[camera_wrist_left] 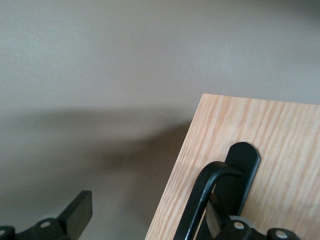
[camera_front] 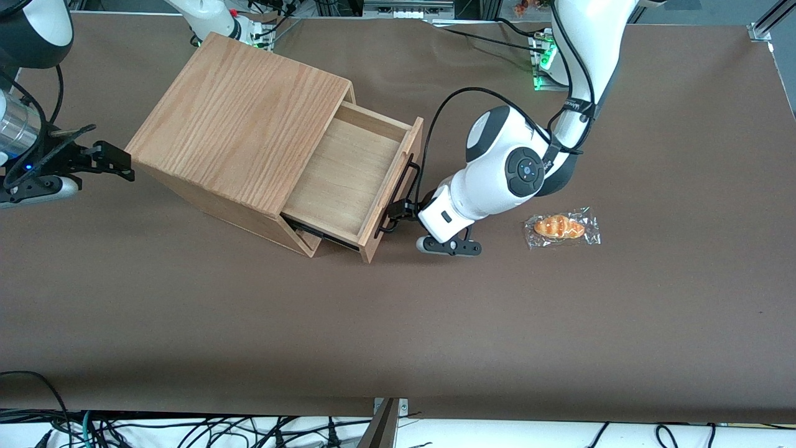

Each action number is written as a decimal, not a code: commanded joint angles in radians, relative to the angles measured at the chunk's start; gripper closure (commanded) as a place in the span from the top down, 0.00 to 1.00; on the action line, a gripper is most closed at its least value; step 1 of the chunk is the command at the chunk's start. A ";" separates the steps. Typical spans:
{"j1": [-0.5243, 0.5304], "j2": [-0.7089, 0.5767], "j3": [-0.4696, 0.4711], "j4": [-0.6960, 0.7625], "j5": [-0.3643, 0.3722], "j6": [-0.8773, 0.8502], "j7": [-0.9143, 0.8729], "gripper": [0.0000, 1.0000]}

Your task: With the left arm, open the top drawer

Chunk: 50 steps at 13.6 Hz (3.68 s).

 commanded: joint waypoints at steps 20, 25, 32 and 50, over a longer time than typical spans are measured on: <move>0.421 -0.108 0.010 0.133 0.243 -0.499 0.079 1.00; 0.507 -0.139 0.007 0.119 0.314 -0.534 0.213 1.00; 0.551 -0.361 0.065 -0.120 0.446 -0.472 0.466 1.00; 0.507 -0.682 0.084 -0.283 0.508 -0.548 0.595 1.00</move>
